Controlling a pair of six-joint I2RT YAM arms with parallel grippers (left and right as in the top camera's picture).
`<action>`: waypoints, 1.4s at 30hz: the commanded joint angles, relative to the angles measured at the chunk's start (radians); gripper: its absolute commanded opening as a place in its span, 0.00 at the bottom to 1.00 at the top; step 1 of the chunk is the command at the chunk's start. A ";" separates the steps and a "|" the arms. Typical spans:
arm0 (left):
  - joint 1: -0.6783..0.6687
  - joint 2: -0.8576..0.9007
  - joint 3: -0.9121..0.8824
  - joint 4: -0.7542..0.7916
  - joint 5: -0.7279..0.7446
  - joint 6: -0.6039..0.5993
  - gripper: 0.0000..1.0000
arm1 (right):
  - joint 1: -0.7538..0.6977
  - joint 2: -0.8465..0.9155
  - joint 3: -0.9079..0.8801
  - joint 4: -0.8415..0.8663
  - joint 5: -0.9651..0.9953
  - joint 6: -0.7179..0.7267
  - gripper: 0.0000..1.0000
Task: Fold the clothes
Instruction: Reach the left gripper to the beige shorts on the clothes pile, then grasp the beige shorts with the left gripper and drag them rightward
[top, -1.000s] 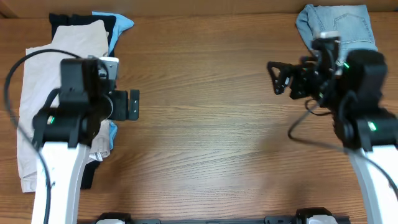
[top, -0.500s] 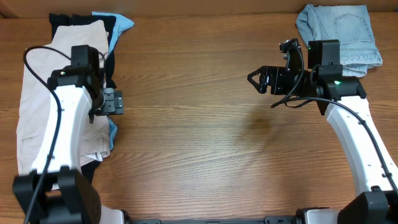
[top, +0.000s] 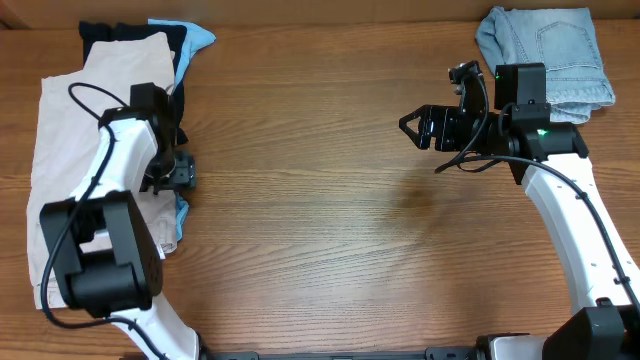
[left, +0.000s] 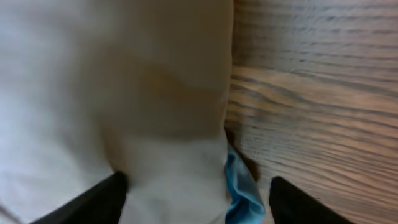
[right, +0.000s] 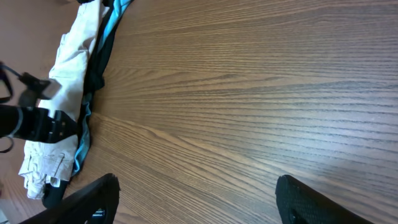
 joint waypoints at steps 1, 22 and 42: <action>0.000 0.029 0.018 -0.005 -0.023 0.008 0.64 | 0.006 -0.006 0.015 0.005 -0.014 0.000 0.84; -0.096 0.032 0.617 -0.485 0.183 -0.019 0.04 | -0.031 -0.010 0.021 0.006 -0.016 0.087 0.67; -0.674 0.088 0.671 -0.013 0.274 -0.019 0.04 | -0.301 -0.119 0.064 -0.237 -0.011 0.078 0.64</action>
